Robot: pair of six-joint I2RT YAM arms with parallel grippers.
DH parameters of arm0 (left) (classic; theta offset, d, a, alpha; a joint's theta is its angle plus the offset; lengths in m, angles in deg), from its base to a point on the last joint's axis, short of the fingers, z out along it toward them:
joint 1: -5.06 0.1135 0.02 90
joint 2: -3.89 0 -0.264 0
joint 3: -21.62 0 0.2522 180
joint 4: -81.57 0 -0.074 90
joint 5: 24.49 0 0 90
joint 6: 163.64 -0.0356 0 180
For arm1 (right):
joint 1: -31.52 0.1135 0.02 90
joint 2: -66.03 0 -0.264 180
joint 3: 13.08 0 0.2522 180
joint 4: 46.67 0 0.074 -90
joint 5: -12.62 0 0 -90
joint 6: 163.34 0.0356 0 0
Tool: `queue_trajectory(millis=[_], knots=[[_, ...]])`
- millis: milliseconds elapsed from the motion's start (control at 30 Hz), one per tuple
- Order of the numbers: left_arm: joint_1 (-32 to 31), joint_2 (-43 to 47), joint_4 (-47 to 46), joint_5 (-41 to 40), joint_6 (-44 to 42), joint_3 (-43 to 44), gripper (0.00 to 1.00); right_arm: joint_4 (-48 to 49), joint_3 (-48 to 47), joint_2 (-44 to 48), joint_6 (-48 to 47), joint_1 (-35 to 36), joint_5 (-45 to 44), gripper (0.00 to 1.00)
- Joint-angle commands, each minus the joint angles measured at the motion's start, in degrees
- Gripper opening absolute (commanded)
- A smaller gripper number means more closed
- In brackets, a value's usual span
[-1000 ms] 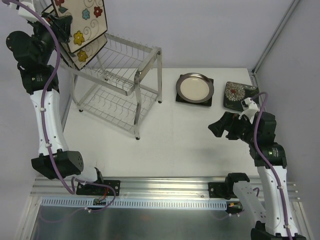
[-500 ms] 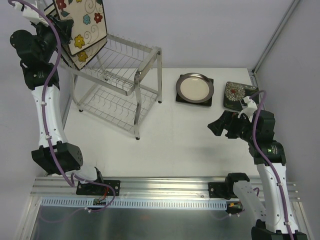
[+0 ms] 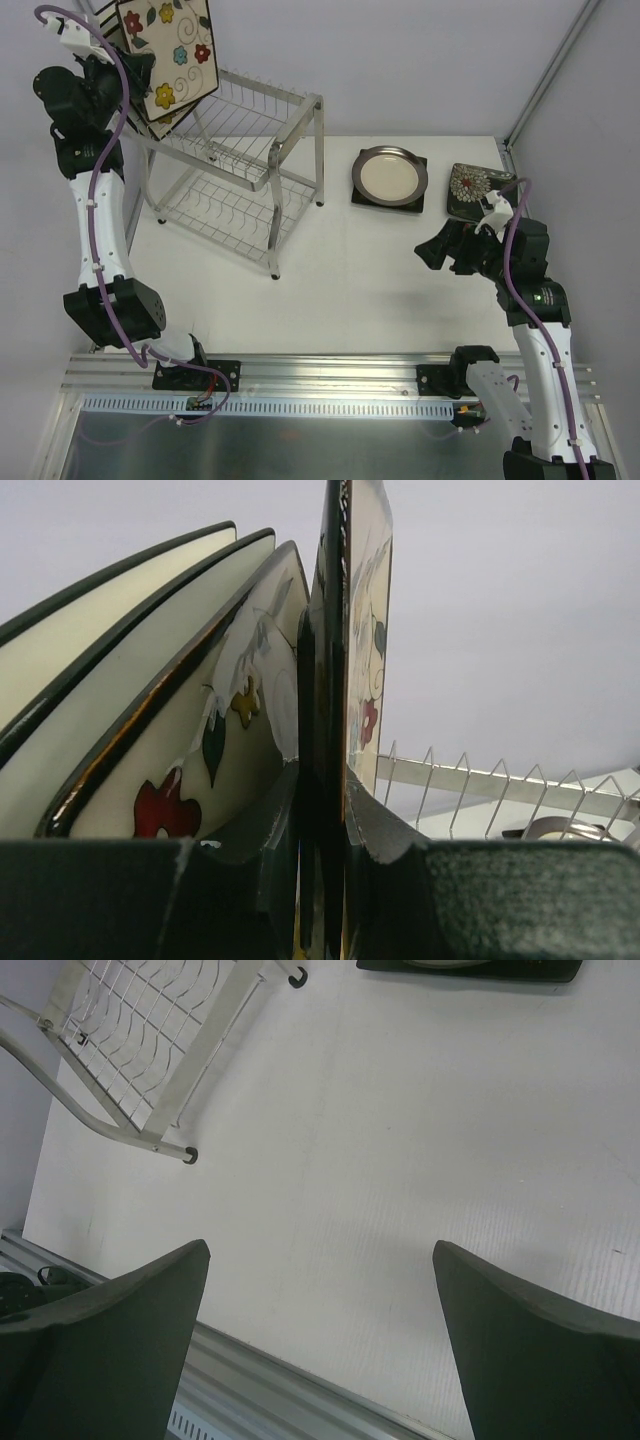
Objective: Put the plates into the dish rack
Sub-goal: Insert the plate into the dish rack
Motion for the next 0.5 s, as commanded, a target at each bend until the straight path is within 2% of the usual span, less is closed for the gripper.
queue_trajectory(millis=[0,467], knots=[[0.3,2.7,-16.3,0.3,-1.5,1.4,0.0,2.5,0.4,0.1,-0.9,0.3,1.4,1.0],[0.3,3.9,-16.5,2.2,-3.7,-2.6,0.0,3.1,1.2,0.3,-0.9,0.3,1.9,1.0]])
